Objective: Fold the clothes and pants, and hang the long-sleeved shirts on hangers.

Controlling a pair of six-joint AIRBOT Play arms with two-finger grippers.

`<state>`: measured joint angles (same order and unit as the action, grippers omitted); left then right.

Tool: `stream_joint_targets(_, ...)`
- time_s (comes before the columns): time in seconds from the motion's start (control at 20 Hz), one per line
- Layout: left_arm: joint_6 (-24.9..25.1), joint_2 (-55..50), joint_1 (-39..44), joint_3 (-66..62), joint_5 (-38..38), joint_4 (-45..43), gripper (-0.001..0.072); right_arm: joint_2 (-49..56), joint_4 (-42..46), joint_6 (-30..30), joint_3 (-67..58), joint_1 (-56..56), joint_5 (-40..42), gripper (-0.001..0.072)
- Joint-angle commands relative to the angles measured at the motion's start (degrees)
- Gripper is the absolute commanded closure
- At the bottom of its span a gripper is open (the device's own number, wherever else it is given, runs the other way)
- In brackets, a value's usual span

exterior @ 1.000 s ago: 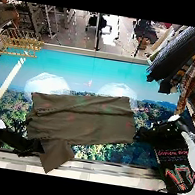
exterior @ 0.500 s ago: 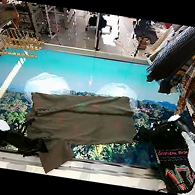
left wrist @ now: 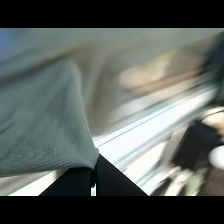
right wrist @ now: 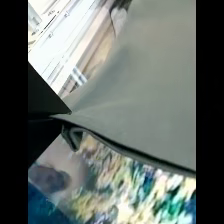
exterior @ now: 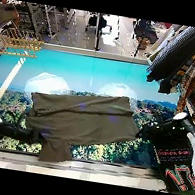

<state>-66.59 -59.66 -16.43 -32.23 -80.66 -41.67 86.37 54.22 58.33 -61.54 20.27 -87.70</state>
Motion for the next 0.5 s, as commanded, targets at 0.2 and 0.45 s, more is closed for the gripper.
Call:
stream_joint_targets(0.2, 1.4, -8.5, -14.8, -23.6, -1.3, 12.7, 0.0701, -8.5, -2.8, 4.3, -8.3, -7.3, 22.6, 0.0695)
stream_joint_targets(0.45, 2.8, -26.0, -11.7, -24.9, 13.0, 22.7, 0.07, 5.2, 1.1, 10.8, -21.2, -15.9, 39.3, 0.0694)
